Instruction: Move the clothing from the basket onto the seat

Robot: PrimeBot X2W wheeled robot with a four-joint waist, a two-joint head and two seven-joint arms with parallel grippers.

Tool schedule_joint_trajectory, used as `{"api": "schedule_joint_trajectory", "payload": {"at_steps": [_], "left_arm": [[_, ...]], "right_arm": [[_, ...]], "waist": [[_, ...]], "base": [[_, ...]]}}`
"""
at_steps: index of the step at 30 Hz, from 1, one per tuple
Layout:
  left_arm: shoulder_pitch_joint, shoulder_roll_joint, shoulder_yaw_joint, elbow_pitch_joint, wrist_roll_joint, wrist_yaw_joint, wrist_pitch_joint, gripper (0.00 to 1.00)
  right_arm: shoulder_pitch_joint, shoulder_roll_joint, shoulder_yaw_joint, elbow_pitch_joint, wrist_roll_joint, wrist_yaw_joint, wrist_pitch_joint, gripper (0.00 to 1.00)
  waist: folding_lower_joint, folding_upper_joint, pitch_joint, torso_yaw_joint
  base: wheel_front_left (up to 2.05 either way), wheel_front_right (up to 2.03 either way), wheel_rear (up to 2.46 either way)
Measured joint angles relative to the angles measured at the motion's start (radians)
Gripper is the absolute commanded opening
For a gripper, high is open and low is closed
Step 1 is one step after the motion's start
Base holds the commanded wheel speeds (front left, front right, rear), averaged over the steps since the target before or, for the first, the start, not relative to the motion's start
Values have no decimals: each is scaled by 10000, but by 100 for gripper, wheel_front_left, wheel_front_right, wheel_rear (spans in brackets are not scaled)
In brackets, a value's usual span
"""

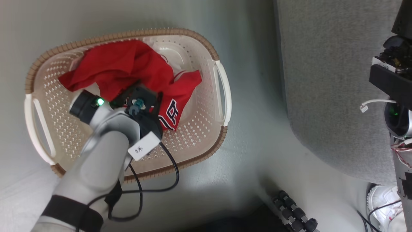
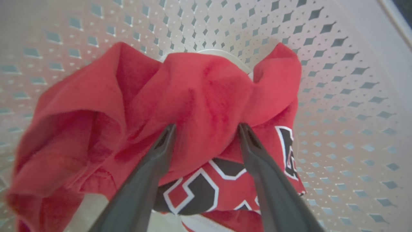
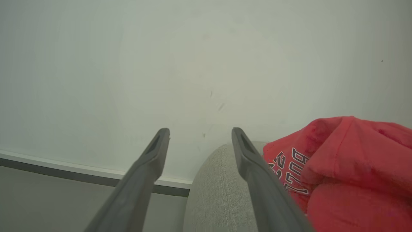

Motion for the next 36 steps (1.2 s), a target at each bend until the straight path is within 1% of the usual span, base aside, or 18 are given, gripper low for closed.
{"api": "schedule_joint_trajectory", "payload": {"at_steps": [4, 9, 10, 11, 12, 13, 20, 22, 23, 26, 34, 36], "left_arm": [[-295, 17, 29, 257, 82, 105, -98, 100], [-609, 19, 42, 616, 278, 359, -180, 100], [-657, 15, 40, 683, 278, 360, -182, 69], [-706, 6, 36, 740, 278, 362, -184, 45], [-744, -4, 29, 784, 290, 364, -215, 9], [-763, -25, 23, 830, 293, 378, -295, 0], [-770, -309, 92, 951, 142, 330, -922, 0], [-770, -339, 196, 940, -104, 244, -1210, 0], [-768, -366, 282, 917, -253, 159, -1532, 0], [-730, -420, 431, 871, -410, 69, -1941, 0], [-151, -408, 366, 650, -466, -278, -2199, 0], [-26, -336, 385, 518, -483, -280, -2205, 0]], "right_arm": [[-121, 73, 79, 81, -69, 0, -4, 100], [-193, 102, 144, 113, -88, 2, -6, 100], [-208, 102, 148, 138, -90, 0, -8, 100], [-225, 102, 153, 153, -98, 2, -10, 100], [-244, 102, 161, 182, -127, 2, -15, 100], [-276, 102, 169, 222, -155, 2, -15, 100], [-336, 96, 182, 504, -198, 2, -86, 100], [-345, 94, 242, 631, -244, 13, -90, 100], [-347, 96, 324, 811, -253, 17, -92, 100], [-348, 119, 431, 1076, -253, 31, -94, 100], [-291, 309, 840, 2100, -261, 205, -105, 100], [-214, 362, 922, 2322, -263, 222, -109, 100]], "waist": [[0, 0, 240, -8], [-1, 0, 390, -22], [-1, 0, 411, -25], [-1, 0, 428, -26], [-1, 0, 442, -26], [-1, 0, 452, -22], [-2, -2, 374, 131], [-1, -1, 316, 189], [-1, -2, 237, 256], [-1, -2, 68, 366], [-1, -2, -656, 686], [-2, -2, -889, 768]], "base": [[0, 0, 0], [0, 0, 0], [0, 0, 0], [0, 0, 0], [0, 0, 0], [0, 0, 0], [0, 0, 0], [0, 0, 0], [0, 0, 0], [0, 0, 0], [0, 0, 0], [0, 0, 0]]}}
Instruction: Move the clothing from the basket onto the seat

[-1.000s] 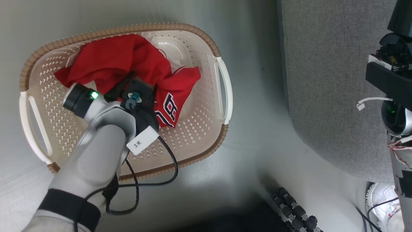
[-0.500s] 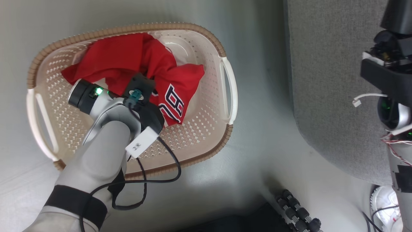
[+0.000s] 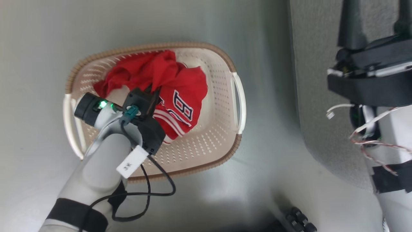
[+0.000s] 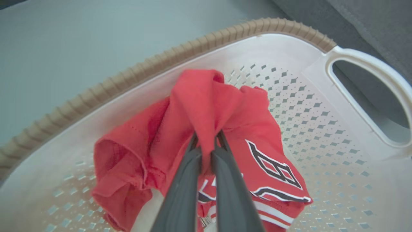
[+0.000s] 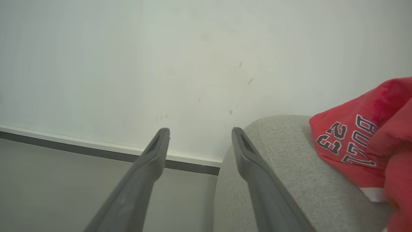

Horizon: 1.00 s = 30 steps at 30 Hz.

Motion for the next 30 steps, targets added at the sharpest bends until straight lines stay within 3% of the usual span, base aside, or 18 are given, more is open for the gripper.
{"api": "schedule_joint_trajectory", "payload": {"at_steps": [16, 30], "left_arm": [[755, 351, 539, -2541, -748, -282, -2, 0], [780, 706, 619, -3795, -976, -426, -4, 0]], "right_arm": [[1511, 165, 276, 1971, 123, 253, -69, 100], [1971, 669, 627, 3154, 226, 600, -67, 100]], "waist": [[-1, -1, -2254, 776], [-2, -1, -4244, 1153]], "base": [[0, 0, 0], [0, 0, 0]]}}
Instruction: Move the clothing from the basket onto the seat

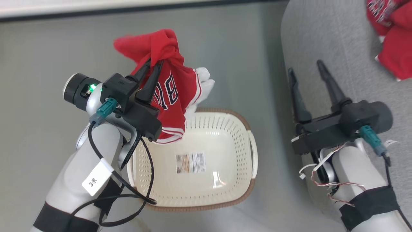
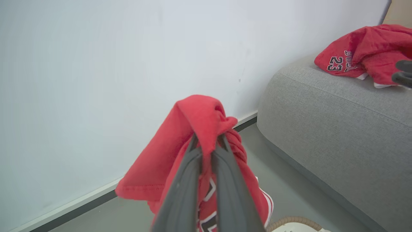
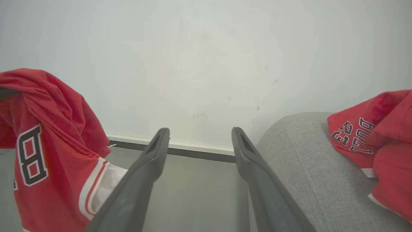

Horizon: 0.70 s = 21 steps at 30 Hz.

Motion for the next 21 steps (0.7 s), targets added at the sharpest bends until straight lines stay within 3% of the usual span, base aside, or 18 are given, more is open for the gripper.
{"api": "schedule_joint_trajectory", "payload": {"at_steps": [9, 21], "left_arm": [[2, -52, 8, -13, -353, -4, 0, 0], [7, -660, -368, 585, -784, -17, 0, 0]], "right_arm": [[172, 178, 458, 813, -4, 435, 0, 100], [189, 453, 1254, 2086, -17, 1198, 0, 100]], "waist": [[0, 0, -1136, -59], [1, -1, -2823, -226]], "base": [[0, 0, 0], [0, 0, 0]]}}
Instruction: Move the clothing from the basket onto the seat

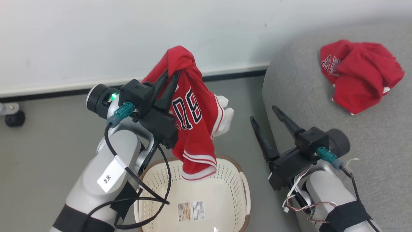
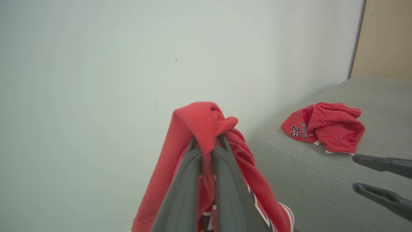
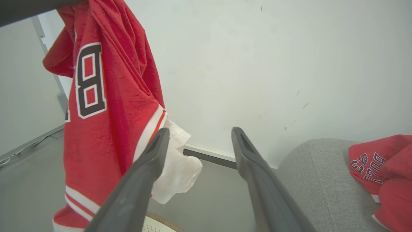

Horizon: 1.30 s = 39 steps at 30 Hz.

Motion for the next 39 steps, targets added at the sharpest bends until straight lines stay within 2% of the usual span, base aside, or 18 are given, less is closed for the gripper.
{"api": "schedule_joint_trajectory", "payload": {"at_steps": [8, 16, 24, 31, 39], "left_arm": [[284, -151, -382, 347, -290, -2, 0, 0], [670, -291, -951, -10, -581, -71, 17, 0], [779, -293, -1237, -278, -663, -71, 217, 0], [872, -311, -1544, -742, -688, -71, 368, 0], [988, -311, -1609, -1145, -943, -71, 497, 0]], "right_arm": [[-16, 134, 495, 874, 123, 299, 0, 100], [-7, 138, 1114, 1664, 548, 460, 0, 100], [-20, 267, 2535, 1860, 1204, 470, 0, 100], [-106, 245, 3126, 2349, 1896, 470, 2, 100], [-1086, 280, 4360, 2642, 2470, 472, 2, 100]], "waist": [[0, 0, -1125, -20], [0, 0, -2147, 124], [1, 1, -2418, 513], [1, 2, -2468, 783], [1, 2, -2419, 1007]], "base": [[0, 0, 0], [0, 0, 0], [0, 0, 0], [0, 0, 0], [0, 0, 0]]}}
